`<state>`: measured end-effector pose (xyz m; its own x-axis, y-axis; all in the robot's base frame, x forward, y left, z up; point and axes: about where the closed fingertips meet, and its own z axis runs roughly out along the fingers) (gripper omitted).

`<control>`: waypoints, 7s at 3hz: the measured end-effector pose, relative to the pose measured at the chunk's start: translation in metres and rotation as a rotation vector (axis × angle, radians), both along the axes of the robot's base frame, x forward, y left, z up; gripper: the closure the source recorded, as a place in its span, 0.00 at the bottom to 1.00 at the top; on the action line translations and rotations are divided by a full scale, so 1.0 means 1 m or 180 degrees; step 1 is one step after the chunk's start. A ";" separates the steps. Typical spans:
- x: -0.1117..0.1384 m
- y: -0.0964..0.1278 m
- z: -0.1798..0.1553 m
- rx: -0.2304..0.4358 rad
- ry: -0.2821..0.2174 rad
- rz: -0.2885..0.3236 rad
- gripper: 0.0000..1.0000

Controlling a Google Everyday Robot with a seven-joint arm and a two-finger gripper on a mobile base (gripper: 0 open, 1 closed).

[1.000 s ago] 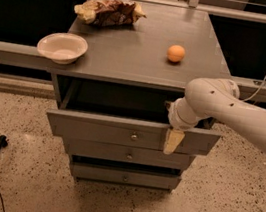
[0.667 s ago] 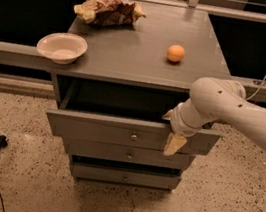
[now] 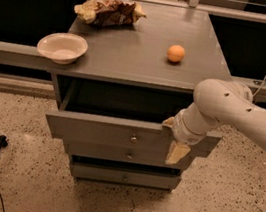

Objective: Open top drawer

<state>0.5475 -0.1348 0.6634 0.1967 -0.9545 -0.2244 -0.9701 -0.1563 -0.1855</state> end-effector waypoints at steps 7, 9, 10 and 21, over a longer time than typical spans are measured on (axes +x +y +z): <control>-0.023 -0.005 0.030 -0.0027 0.0027 0.0022 0.00; 0.024 0.000 -0.001 0.0008 0.0261 0.0085 0.13; 0.022 -0.006 -0.018 -0.0030 0.0415 0.0109 0.31; 0.041 -0.024 0.025 -0.0375 0.0301 -0.0025 0.50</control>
Offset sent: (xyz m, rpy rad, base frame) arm -0.0348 -0.0119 0.0246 -0.0186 0.0232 -0.0080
